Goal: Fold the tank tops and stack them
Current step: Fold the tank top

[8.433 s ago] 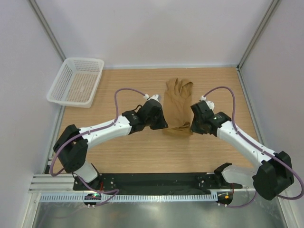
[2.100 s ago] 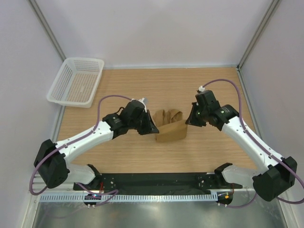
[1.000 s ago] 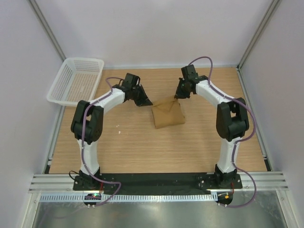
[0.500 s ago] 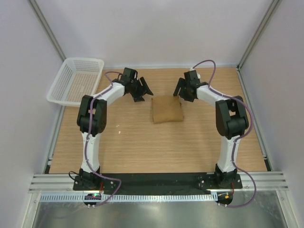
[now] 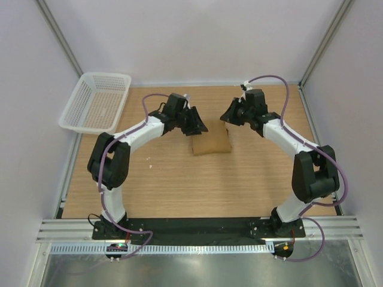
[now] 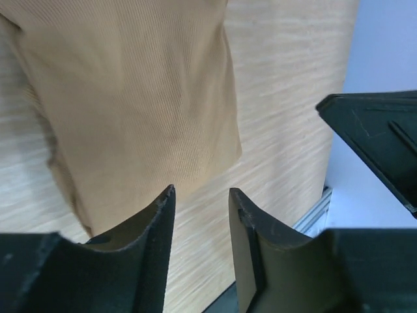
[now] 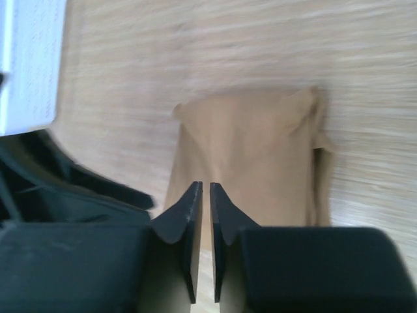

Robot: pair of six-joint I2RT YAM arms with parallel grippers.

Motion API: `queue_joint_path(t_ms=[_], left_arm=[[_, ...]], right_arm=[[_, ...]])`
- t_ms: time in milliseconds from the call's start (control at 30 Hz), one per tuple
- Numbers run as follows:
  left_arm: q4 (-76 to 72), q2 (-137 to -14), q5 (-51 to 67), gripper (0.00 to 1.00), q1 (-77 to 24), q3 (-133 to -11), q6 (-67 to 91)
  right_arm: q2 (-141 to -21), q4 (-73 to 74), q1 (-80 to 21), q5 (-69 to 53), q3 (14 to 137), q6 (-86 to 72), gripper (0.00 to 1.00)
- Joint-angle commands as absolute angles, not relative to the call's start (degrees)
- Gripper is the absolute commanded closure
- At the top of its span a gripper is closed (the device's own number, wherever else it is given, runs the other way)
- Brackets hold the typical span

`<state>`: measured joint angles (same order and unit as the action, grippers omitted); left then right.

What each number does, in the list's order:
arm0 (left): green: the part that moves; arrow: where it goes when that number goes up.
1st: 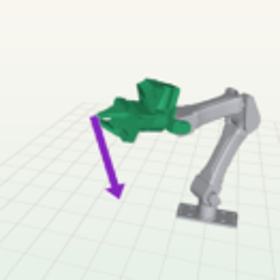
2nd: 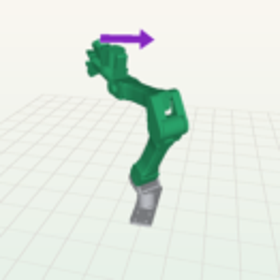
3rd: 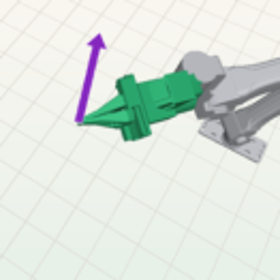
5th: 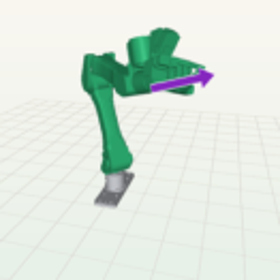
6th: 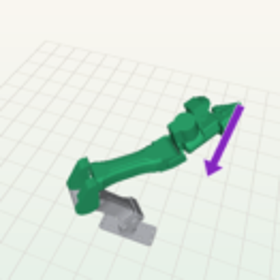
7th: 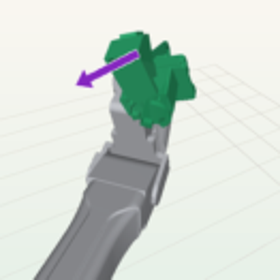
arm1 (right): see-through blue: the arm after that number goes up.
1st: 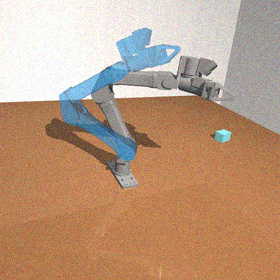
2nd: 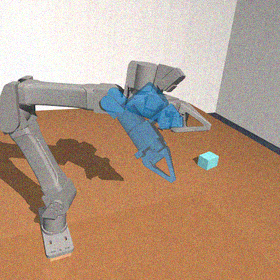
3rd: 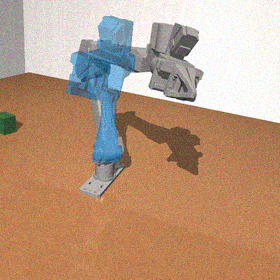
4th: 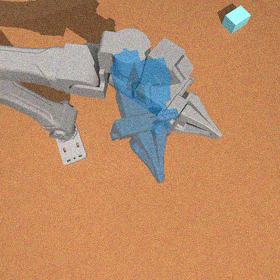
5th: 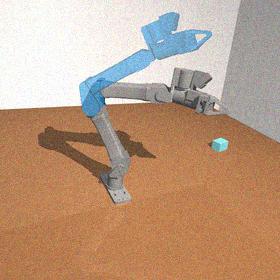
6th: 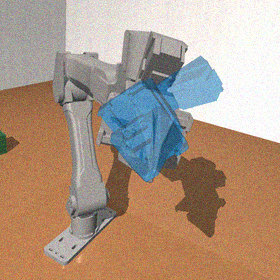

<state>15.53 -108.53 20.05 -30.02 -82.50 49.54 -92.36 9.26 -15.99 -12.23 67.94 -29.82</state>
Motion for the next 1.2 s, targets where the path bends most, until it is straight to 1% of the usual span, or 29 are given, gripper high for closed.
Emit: queue_joint_path(t_ms=[0, 33, 133, 267, 367, 433, 467, 500, 600, 633, 767, 933, 1167], left_arm=[[10.21, -110.74, 23.02, 0.61, -30.94, -80.25, 52.46], [8.98, -111.61, 23.81, 0.65, -30.94, -79.46, 52.99], [6.51, -112.67, 24.96, 0.71, -30.59, -76.21, 53.61], [3.35, -113.11, 24.61, 0.74, -30.59, -70.5, 53.7], [1.58, -114.95, 24.26, 0.76, -30.59, -68.64, 53.18], [1.32, -115.31, 24.35, 0.78, -30.59, -68.03, 52.74], [1.32, -114.01, 23.74, 0.78, -30.59, -67.77, 52.13], [1.23, -112.95, 23.03, 0.77, -30.59, -67.42, 51.77], [3.33, -108.12, 19.52, 0.73, -30.59, -67.58, 49.66], [4.3, -107.32, 18.82, 0.71, -30.59, -68.28, 49.05], [7.73, -105.74, 19.95, 0.7, -30.59, -71.89, 48.34], [6.42, -105.91, 21.79, 0.7, -32.25, -72.42, 49.48], [-2.71, -111.44, 27.24, 0.71, -34.89, -72.25, 54.05]], right_arm=[[-96.57, 3.7, -15.03, -27.75, 66.01, -32.15, 0.88], [-97.9, 0.82, -14.16, -30.21, 65.48, -33.04, 0.92], [-102.37, -5.95, -11.88, -36.64, 61.62, -37.17, 0.97], [-108.53, -11.59, -9.32, -41.13, 54.78, -39.98, 0.98], [-113.01, -15.46, -7.74, -43.24, 52.31, -41.92, 0.99], [-112.94, -17.84, -7.38, -43.42, 51.42, -42.71, 0.99], [-111.11, -17.58, -7.21, -42.72, 51.07, -41.93, 0.99], [-109.53, -14.1, -7.29, -41.58, 51.5, -40.71, 0.99], [-103.81, -9.6, -7.29, -38.33, 52.47, -37.45, 0.98], [-102.75, -9.15, -7.29, -38.23, 53.08, -37.27, 0.98], [-100.11, -7.65, -7.82, -39.55, 55.54, -36.3, 0.94], [-105.02, -5.18, -8.87, -42.62, 61.51, -36.03, 0.94], [-115.65, -9.84, -9.4, -45.17, 70.83, -41.13, 0.94]])
